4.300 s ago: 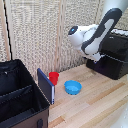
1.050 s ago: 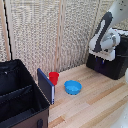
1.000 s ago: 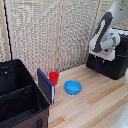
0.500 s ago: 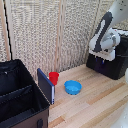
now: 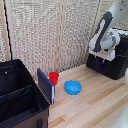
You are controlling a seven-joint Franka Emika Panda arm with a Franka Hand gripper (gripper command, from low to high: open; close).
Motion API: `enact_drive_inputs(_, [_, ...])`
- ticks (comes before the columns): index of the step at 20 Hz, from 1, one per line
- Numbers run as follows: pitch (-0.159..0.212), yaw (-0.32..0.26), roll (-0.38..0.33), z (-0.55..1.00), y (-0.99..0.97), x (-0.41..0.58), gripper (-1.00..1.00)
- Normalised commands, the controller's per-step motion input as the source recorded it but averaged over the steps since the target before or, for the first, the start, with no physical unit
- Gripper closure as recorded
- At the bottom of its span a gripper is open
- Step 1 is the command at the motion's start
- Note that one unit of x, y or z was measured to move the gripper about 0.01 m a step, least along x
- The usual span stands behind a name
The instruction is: Please move the gripper into proximity with the fryer handle. Once close enough, gingerly grasp the handle and gently tug the fryer basket open in your direction.
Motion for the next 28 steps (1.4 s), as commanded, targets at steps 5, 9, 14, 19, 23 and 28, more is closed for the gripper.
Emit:
enact_drive_inputs(5, [-0.029,0.000,0.103,-0.54,0.98,-0.081,1.00])
enact_drive_inputs(9, [0.000,0.000,0.093,-0.58,0.97,-0.089,1.00])
enact_drive_inputs(14, [-0.048,0.000,0.059,-0.53,0.99,-0.171,1.00])
enact_drive_inputs(19, [-0.064,0.000,0.015,-0.43,1.00,-0.182,1.00])
enact_drive_inputs(23, [-0.027,-0.044,0.022,-0.13,0.94,0.054,1.00])
enact_drive_inputs(28, [-0.017,-0.087,0.001,-0.11,0.90,0.155,1.00])
